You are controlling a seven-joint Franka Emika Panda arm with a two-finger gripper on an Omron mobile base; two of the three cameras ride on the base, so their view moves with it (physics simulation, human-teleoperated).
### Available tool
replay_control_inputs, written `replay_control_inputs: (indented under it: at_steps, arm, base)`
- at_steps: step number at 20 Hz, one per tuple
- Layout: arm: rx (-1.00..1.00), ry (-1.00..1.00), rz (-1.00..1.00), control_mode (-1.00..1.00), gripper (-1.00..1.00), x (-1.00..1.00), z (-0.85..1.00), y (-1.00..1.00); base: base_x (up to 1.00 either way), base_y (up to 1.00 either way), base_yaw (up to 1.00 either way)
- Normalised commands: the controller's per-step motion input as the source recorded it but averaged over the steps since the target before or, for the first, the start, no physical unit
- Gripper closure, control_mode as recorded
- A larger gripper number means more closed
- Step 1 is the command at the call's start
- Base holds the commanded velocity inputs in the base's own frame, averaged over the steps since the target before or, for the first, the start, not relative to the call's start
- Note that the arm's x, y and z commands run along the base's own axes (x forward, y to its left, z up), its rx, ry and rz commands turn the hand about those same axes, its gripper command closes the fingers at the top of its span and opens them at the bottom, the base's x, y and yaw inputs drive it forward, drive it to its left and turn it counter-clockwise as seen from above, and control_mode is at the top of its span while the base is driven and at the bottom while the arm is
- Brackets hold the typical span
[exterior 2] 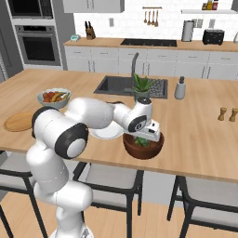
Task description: Pick the chicken drumstick and broccoli from their plates and place them in the bowl. Then put the bowl in the fridge.
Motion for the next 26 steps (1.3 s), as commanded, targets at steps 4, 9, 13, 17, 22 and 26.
replay_control_inputs:
  at_steps: [4,9,13,17,22,26]
  arm:
    - [0.00,0.00,0.00,-1.00,-1.00,-0.03,0.07,0.00]
    - [0.00,0.00,-0.02,-1.00,-1.00,-0.30,0.08,0.00]
    - [0.00,-0.01,-0.06,-1.00,-1.00,-0.13,0.33,0.00]
    - [0.00,0.00,-0.08,-1.00,-1.00,-0.14,0.56,-0.08]
    - [0.02,0.04,-0.23,-1.00,-1.00,-0.22,0.35,-0.37]
    - [0.06,0.03,-0.16,-1.00,-1.00,-0.16,0.00,-0.42]
  base:
    - [0.00,0.00,0.00]
    - [0.00,0.00,0.00]
    - [0.00,0.00,0.00]
    - [0.00,0.00,0.00]
    - [0.00,0.00,0.00]
    - [0.00,0.00,0.00]
